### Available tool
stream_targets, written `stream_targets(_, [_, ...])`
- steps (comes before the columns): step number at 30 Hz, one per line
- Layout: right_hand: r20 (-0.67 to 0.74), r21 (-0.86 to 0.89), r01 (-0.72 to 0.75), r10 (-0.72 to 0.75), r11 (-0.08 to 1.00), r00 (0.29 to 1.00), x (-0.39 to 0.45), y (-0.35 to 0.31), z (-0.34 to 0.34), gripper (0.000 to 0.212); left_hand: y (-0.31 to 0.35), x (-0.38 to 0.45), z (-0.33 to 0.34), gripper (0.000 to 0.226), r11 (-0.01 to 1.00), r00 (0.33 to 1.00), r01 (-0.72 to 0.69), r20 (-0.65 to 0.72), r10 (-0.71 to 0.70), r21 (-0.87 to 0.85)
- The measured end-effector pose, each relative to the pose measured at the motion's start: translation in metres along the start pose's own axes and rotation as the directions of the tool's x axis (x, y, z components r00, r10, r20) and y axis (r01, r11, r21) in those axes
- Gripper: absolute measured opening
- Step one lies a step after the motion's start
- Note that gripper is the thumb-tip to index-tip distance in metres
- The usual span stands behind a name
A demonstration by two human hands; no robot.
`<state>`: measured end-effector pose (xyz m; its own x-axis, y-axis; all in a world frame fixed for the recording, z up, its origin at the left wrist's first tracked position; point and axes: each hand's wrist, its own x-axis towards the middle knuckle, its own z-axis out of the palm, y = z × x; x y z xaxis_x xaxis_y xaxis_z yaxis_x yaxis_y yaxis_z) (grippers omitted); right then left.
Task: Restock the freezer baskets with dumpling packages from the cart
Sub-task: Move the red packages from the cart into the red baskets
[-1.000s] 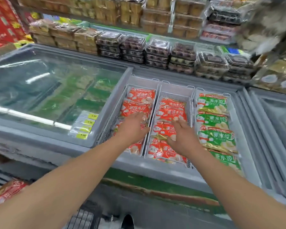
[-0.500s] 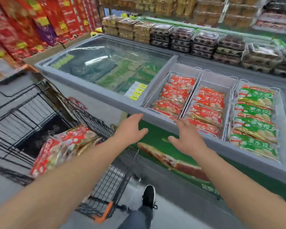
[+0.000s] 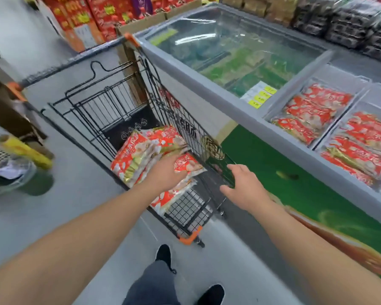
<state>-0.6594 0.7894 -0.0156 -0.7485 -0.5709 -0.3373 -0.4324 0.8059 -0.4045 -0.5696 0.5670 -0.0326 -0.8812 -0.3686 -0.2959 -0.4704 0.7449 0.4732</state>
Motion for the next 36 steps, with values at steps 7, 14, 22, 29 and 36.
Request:
stream_targets(7, [0.158, -0.019, 0.003, 0.0, 1.0, 0.987, 0.084, -0.064, 0.043, 0.065, -0.091, 0.045, -0.003, 0.068, 0.982, 0.987, 0.151, 0.08, -0.142, -0.118])
stream_targets(14, [0.287, 0.046, -0.148, 0.128, 0.988, 0.949, 0.162, -0.092, 0.089, 0.054, -0.15, 0.108, 0.007, 0.063, 0.919, 0.943, 0.3, 0.227, -0.245, -0.256])
stream_targets(22, [0.339, 0.089, -0.291, 0.246, 0.953, 0.908, 0.221, -0.074, 0.143, 0.053, -0.183, 0.158, 0.064, 0.057, 0.65, 0.793, 0.607, 0.402, -0.458, -0.457])
stream_targets(29, [0.373, 0.162, -0.488, 0.405, 0.858, 0.835, 0.265, -0.023, 0.191, 0.064, -0.196, 0.193, 0.114, 0.037, 0.33, 0.623, 0.765, 0.504, -0.599, -0.553])
stream_targets(36, [0.443, 0.263, -0.693, 0.554, 0.671, 0.705, 0.309, 0.013, 0.241, 0.071, -0.21, 0.217, 0.155, 0.009, 0.278, 0.537, 0.805, 0.444, -0.717, -0.525])
